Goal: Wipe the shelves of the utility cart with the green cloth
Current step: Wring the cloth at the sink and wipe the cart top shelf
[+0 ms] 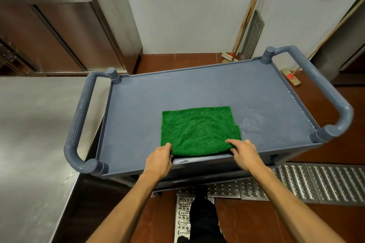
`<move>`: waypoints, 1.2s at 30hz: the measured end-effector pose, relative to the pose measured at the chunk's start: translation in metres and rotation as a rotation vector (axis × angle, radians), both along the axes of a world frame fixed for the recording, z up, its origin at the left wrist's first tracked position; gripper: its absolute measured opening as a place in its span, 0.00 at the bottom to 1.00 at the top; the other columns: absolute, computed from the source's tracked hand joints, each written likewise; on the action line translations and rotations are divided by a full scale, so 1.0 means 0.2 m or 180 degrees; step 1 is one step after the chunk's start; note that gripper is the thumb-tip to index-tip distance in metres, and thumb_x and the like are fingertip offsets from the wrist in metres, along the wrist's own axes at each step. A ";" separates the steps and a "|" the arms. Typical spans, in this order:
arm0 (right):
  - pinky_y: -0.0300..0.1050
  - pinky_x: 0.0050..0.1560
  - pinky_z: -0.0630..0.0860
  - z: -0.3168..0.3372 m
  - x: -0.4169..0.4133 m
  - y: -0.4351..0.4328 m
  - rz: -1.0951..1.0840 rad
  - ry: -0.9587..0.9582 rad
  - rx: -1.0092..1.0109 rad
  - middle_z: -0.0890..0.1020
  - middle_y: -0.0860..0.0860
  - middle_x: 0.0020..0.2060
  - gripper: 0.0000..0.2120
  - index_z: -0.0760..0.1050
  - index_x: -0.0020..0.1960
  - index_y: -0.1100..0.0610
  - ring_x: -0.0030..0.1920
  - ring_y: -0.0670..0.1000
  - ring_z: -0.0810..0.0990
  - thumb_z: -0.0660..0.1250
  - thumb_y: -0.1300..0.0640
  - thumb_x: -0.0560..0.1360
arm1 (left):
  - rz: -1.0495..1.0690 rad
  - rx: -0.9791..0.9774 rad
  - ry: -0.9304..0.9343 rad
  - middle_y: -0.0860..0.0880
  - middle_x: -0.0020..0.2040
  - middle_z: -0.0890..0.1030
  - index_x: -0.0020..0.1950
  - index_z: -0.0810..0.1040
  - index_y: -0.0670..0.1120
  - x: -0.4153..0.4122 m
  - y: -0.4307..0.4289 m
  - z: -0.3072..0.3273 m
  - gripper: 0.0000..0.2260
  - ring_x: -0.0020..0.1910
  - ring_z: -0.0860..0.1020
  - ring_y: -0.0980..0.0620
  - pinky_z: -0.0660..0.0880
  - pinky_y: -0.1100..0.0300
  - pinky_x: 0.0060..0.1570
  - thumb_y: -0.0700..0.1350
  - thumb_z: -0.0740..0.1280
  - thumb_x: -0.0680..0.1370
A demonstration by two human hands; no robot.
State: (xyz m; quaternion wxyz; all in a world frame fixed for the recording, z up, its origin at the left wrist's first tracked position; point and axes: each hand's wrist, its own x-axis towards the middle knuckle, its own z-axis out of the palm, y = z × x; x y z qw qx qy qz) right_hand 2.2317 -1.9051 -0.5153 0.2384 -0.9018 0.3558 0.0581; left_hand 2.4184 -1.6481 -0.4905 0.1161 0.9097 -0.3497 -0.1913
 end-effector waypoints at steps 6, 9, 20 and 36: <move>0.50 0.62 0.69 0.06 -0.06 0.04 -0.0007 0.0059 0.0075 0.82 0.59 0.53 0.18 0.73 0.67 0.42 0.62 0.60 0.73 0.61 0.55 0.80 | -0.0040 0.0050 0.0026 0.41 0.59 0.81 0.56 0.71 0.45 -0.06 0.06 0.03 0.06 0.56 0.79 0.38 0.77 0.47 0.51 0.45 0.62 0.81; 0.50 0.63 0.68 0.11 -0.08 0.06 0.0077 0.0065 -0.0012 0.82 0.59 0.53 0.18 0.74 0.67 0.44 0.63 0.59 0.72 0.61 0.56 0.80 | -0.0069 0.0018 0.0079 0.42 0.58 0.82 0.55 0.71 0.46 -0.09 0.10 0.04 0.06 0.55 0.79 0.37 0.77 0.46 0.51 0.46 0.62 0.81; 0.52 0.75 0.51 0.23 -0.03 0.15 0.0654 0.0436 -0.0501 0.58 0.50 0.78 0.38 0.59 0.76 0.47 0.77 0.54 0.54 0.66 0.59 0.69 | -0.0803 0.0240 -0.0208 0.45 0.75 0.68 0.76 0.65 0.47 -0.14 0.02 0.09 0.30 0.72 0.68 0.43 0.68 0.49 0.69 0.51 0.68 0.75; 0.51 0.70 0.65 0.12 0.07 0.25 0.1241 0.0426 -0.0501 0.58 0.49 0.78 0.33 0.61 0.77 0.49 0.76 0.54 0.58 0.62 0.64 0.73 | -0.1187 0.0341 -0.0366 0.46 0.79 0.65 0.74 0.69 0.45 -0.24 -0.17 -0.02 0.19 0.76 0.62 0.41 0.67 0.46 0.70 0.43 0.56 0.83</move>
